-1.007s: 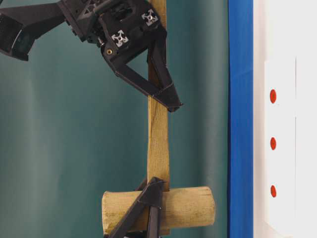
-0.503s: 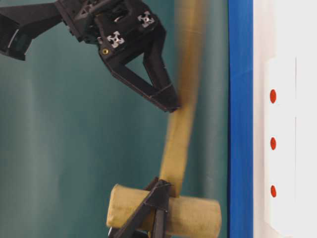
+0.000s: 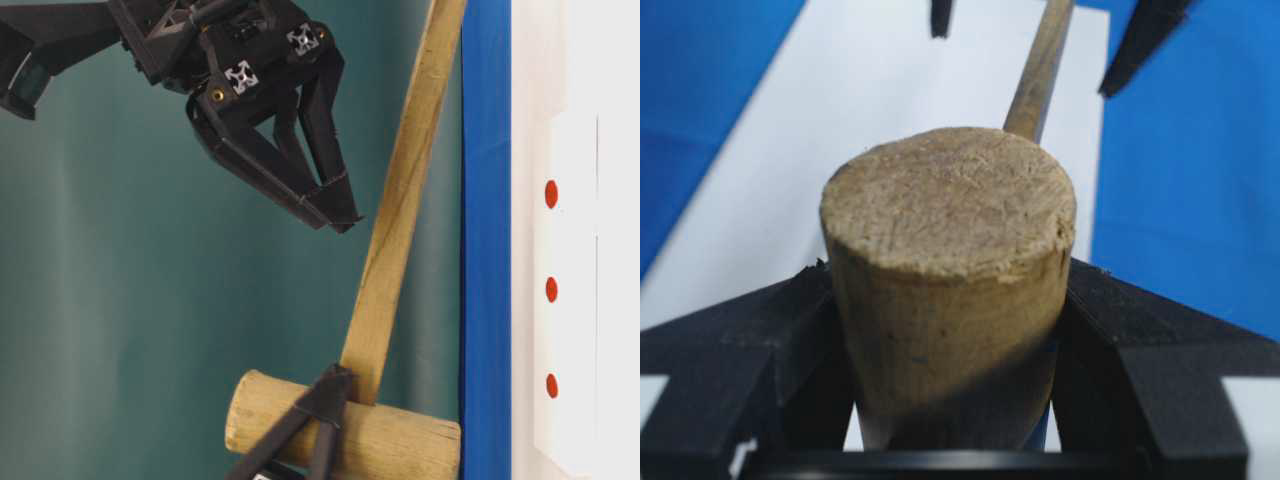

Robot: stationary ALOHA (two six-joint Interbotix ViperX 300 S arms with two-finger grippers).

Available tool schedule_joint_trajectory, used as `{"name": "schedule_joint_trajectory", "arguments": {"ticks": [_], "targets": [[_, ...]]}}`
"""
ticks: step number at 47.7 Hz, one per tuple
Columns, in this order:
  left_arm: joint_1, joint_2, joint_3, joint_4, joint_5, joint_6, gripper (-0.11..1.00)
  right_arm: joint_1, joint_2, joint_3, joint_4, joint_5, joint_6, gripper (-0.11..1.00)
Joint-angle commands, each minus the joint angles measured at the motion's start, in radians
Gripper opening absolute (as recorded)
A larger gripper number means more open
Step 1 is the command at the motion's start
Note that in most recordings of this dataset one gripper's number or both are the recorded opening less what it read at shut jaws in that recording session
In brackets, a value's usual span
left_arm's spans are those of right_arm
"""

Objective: Hit the mark with a hammer.

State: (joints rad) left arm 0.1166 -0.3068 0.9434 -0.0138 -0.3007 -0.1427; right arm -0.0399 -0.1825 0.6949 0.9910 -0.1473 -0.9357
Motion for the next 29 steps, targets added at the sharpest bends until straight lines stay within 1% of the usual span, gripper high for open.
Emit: {"name": "schedule_joint_trajectory", "arguments": {"ticks": [1, 6, 11, 17, 25, 26, 29], "targets": [[-0.003, -0.031, -0.044, -0.003, 0.008, -0.094, 0.45, 0.002, -0.015, -0.023, -0.031, -0.008, 0.000, 0.92], [-0.002, -0.038, -0.051, -0.003, 0.008, -0.232, 0.45, 0.002, -0.015, -0.023, -0.044, -0.006, -0.012, 0.92], [-0.003, -0.044, -0.055, -0.003, 0.006, -0.376, 0.45, 0.002, -0.015, -0.021, -0.046, -0.008, -0.031, 0.92], [-0.021, -0.046, -0.058, -0.003, 0.008, -0.578, 0.45, 0.002, -0.015, -0.018, -0.048, -0.011, -0.061, 0.92], [-0.025, -0.046, -0.058, -0.003, 0.006, -0.808, 0.45, 0.002, -0.015, -0.015, -0.048, -0.017, -0.092, 0.92], [-0.025, -0.048, -0.058, -0.003, 0.008, -0.847, 0.45, 0.002, -0.015, -0.015, -0.048, -0.018, -0.092, 0.92], [-0.028, -0.049, -0.058, -0.003, 0.005, -0.905, 0.45, 0.002, -0.014, -0.014, -0.048, -0.020, -0.095, 0.92]]}}
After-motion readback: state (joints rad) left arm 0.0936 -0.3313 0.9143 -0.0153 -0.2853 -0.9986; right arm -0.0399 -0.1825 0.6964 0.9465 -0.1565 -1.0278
